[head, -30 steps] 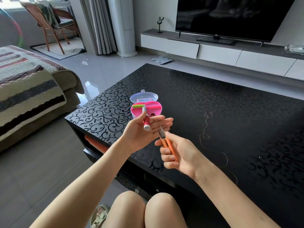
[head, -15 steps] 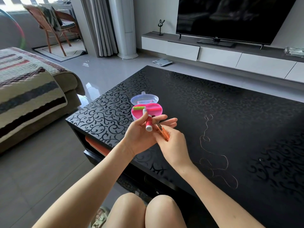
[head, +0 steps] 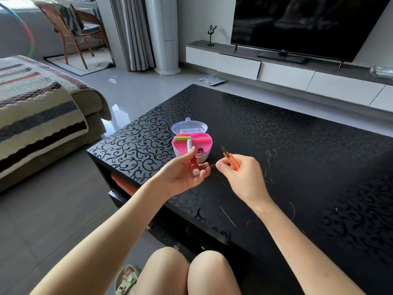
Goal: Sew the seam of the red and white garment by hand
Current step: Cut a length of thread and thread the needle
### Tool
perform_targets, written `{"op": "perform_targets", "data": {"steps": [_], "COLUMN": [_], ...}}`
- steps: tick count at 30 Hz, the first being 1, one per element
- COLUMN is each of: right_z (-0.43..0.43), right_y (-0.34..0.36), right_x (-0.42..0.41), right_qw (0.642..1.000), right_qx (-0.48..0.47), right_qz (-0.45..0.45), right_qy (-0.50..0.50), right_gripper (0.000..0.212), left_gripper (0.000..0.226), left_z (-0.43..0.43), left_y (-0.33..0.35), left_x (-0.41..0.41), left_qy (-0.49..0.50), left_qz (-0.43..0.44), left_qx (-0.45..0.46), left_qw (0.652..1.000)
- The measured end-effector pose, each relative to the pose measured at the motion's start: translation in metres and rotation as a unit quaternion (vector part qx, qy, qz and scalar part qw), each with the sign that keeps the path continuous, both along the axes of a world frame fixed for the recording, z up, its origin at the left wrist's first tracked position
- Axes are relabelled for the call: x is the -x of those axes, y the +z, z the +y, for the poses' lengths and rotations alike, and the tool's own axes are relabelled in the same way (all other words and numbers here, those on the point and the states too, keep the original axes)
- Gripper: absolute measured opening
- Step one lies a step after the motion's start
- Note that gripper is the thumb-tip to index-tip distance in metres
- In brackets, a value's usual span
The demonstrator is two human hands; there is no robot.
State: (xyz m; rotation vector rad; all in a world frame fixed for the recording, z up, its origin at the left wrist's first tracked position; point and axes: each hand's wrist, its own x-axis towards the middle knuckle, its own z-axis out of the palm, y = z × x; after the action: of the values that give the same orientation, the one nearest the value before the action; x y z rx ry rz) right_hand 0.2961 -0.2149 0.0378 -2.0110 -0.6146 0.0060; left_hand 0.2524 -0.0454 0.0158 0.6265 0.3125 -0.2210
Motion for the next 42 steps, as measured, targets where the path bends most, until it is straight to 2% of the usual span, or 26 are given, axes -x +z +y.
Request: {"op": "perform_targets", "data": {"steps": [4,8,14,26,28,32,34,36,39,42], "right_z": [-0.003,-0.006,-0.014,-0.029,-0.033,-0.037,-0.036,-0.035,-0.032,-0.033], "right_y": [0.001,0.001,0.008,-0.003,-0.008,-0.017,-0.022,-0.028,-0.037,-0.046], "right_x": [-0.005,-0.008,-0.018,-0.047,-0.051,-0.057,-0.060,-0.061,-0.062,-0.061], "right_qw": [1.000,0.999,0.998,0.980,0.975,0.968,0.966,0.965,0.961,0.953], "right_qx": [0.000,-0.005,-0.015,-0.060,-0.062,-0.057,-0.047,-0.033,-0.027,-0.039], "right_qz": [0.027,0.040,0.051,0.130,0.143,0.160,0.170,0.186,0.217,0.249], "right_qy": [-0.006,-0.020,-0.046,-0.139,-0.158,-0.185,-0.189,-0.184,-0.171,-0.170], "right_gripper": [0.017,0.015,0.016,0.011,0.014,0.013,0.010,0.009,0.015,0.019], "left_gripper": [0.038,0.012,0.015,0.031,0.033,0.030,0.028,0.029,0.026,0.025], "left_z": [-0.003,-0.009,-0.005,0.019,0.024,0.031,0.032,0.031,0.025,0.018], "left_y": [0.004,0.009,0.010,0.013,0.011,0.004,0.002,0.003,0.012,0.021], "left_x": [-0.002,-0.006,-0.004,0.004,0.005,0.009,0.010,0.008,0.005,0.005], "left_qy": [0.028,0.044,0.058,0.135,0.158,0.192,0.202,0.204,0.189,0.178], "left_qz": [0.035,0.032,0.048,0.043,0.057,0.073,0.072,0.077,0.051,0.004], "left_qx": [-0.039,-0.154,-0.204,-0.150,-0.188,-0.356,-0.393,-0.363,-0.219,-0.104], "left_qw": [0.998,0.987,0.976,0.978,0.968,0.911,0.894,0.906,0.956,0.979]}}
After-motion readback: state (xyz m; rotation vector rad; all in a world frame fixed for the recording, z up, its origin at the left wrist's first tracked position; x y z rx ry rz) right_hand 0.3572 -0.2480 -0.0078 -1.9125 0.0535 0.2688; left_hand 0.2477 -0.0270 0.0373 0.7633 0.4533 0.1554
